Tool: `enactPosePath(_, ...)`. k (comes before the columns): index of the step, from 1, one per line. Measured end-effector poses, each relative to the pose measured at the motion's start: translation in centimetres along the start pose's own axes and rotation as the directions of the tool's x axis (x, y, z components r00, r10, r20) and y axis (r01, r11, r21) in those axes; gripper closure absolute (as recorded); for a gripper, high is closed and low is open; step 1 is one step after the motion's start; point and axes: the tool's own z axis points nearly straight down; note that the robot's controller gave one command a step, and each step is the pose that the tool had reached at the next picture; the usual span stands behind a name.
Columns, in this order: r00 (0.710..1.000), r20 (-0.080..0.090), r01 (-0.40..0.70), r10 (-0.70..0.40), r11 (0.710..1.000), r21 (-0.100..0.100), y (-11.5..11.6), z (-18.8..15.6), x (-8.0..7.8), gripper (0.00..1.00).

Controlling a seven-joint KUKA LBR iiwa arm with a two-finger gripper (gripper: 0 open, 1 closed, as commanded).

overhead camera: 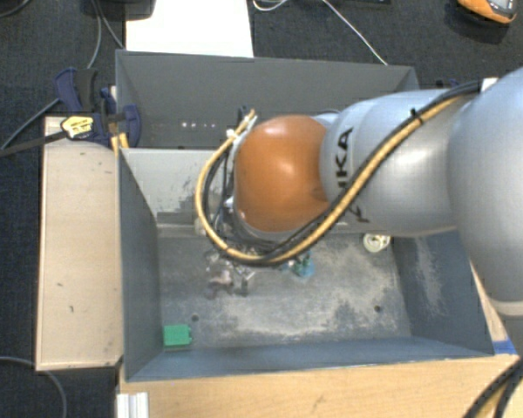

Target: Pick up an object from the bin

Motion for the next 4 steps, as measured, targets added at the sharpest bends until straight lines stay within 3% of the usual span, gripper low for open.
enactPosePath(2, 1.000, -0.007, -0.003, 0.003, 1.000, -0.003, 0.1, -0.9, 0.2, 1.00)
enactPosePath(4, 1.000, -0.001, -0.006, 0.006, 1.000, -0.001, 0.1, -4.6, 0.0, 1.00)
